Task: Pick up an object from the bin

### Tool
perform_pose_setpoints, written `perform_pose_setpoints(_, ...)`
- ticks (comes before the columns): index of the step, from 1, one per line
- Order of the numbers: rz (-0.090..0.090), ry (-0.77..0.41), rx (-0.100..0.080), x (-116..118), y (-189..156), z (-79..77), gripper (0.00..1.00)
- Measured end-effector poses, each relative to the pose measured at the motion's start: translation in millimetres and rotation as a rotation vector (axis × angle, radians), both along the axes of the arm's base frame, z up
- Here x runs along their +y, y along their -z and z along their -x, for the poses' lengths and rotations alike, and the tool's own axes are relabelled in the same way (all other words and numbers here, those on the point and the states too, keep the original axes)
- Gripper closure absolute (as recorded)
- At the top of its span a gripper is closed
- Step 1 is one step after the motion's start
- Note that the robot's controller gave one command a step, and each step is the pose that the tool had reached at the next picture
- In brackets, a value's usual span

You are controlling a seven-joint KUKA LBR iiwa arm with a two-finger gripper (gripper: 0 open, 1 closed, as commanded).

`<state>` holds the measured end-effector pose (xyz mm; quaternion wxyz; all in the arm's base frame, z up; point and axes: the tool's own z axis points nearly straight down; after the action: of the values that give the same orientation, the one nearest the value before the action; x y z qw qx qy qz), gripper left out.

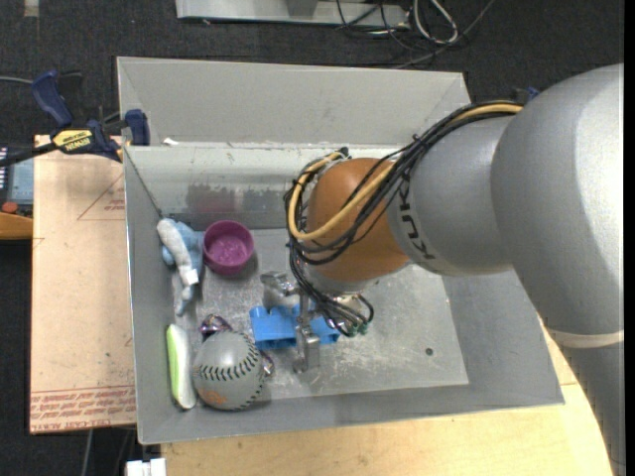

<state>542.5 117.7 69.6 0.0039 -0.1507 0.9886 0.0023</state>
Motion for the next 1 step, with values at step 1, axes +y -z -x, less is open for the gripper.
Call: perform_pose_setpoints(1, 0.000, 0.282, 0.009, -6.8, -0.7, -1.1, 1.00)
